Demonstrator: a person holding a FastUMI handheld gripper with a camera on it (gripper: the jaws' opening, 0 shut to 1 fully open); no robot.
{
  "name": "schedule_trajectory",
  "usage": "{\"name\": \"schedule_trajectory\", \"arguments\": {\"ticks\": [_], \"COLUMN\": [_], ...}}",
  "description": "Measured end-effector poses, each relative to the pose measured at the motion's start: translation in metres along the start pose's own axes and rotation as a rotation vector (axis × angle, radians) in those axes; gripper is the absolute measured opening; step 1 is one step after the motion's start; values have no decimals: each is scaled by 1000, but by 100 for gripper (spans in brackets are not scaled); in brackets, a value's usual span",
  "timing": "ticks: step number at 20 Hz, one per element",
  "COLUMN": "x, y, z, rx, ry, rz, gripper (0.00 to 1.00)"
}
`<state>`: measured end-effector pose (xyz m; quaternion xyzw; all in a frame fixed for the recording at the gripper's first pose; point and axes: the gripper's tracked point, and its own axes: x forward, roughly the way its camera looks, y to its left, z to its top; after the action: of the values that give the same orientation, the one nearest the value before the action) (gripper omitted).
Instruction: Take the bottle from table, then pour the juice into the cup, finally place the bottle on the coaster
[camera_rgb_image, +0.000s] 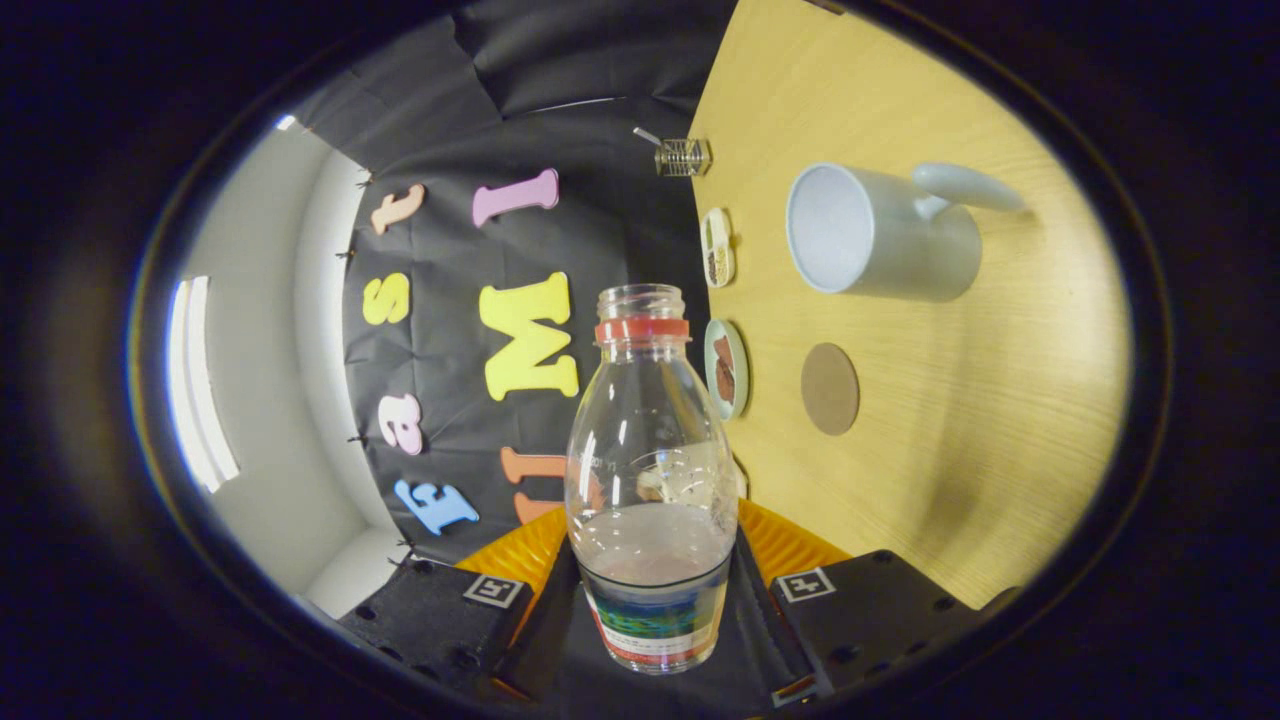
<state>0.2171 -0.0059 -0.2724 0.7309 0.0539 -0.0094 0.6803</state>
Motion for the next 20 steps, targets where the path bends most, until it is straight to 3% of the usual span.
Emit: {"name": "schedule_trajectory", "arguments": {"ticks": [7, 20], "x": [5, -2], "y": [-3, 1], "z": [8, 19], "rx": [91, 150], "ry": [-14, -32], "rz": [28, 52], "gripper": [77, 77]}}
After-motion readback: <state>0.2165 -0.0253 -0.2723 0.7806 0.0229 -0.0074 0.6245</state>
